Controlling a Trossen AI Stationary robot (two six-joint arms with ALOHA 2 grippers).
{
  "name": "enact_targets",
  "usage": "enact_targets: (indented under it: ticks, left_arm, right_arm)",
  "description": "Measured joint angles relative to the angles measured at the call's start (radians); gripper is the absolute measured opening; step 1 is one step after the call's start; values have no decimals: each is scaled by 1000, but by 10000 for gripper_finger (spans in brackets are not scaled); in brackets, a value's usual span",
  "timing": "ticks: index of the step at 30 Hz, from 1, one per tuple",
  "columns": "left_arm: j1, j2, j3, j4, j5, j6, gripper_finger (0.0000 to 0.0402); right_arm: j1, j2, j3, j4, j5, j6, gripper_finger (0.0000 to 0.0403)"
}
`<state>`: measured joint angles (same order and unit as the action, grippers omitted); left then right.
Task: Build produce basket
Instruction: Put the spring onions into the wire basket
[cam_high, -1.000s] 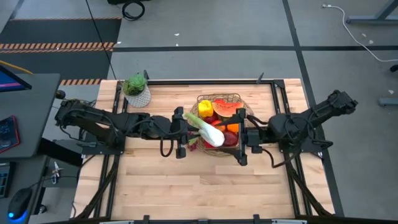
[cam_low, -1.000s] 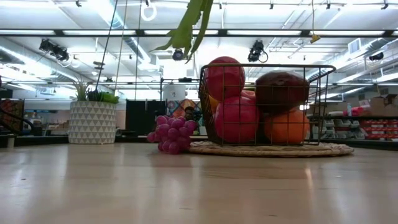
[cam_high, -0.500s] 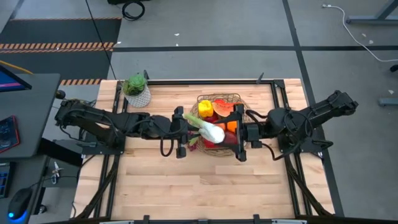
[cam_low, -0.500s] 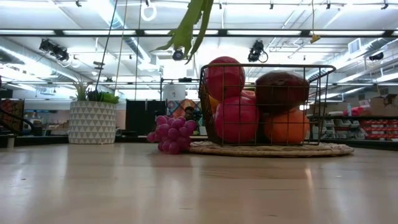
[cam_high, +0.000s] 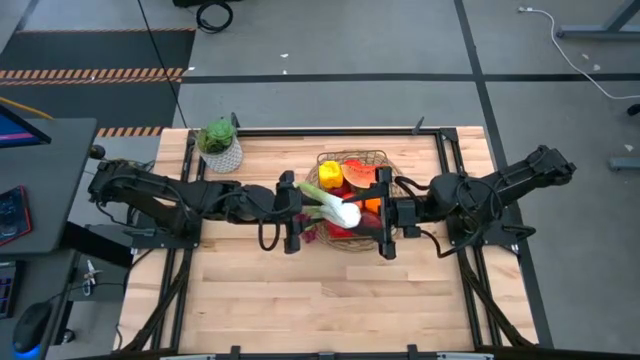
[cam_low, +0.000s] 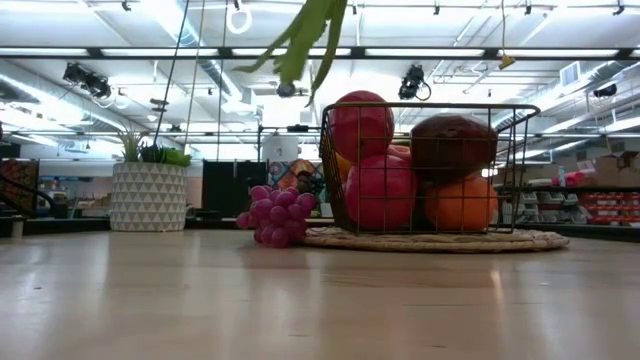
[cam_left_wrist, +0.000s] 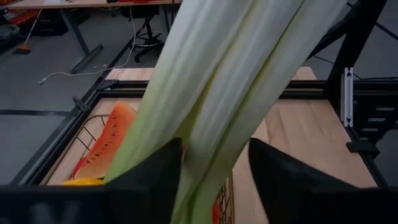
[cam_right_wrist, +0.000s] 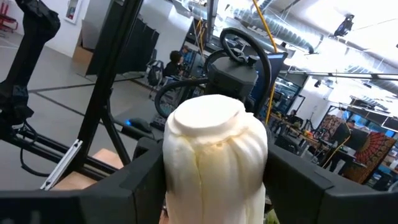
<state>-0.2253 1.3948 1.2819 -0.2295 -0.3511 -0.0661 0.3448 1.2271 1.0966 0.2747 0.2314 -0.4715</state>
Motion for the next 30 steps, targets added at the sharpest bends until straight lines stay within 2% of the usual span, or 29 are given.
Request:
enact_targets:
  ticks: [4,8,12,18,24,26,30]
  left_arm:
    - [-1,-26,0,-11,-1,29,245]
    - [0,-90,1,-38,-8,34,281]
    - [-2,-142,1,-58,-8,34,290]
    - [-29,-189,1,-68,-8,32,281]
    - [-37,-166,1,-114,-9,25,275]
    - [-37,-146,1,-127,-4,30,275]
    - [-40,-111,1,-148,28,92,274]
  right_arm:
    - [15,0,0,-3,3,4,241]
    - [40,-3,0,-30,28,-6,241]
    - [64,-3,0,-66,37,-38,240]
    - [117,-27,0,-69,72,-47,240]
    - [118,-69,1,-39,4,159,240]
    - [105,-79,1,-15,27,245,240]
    - [67,-109,1,-28,141,413,240]
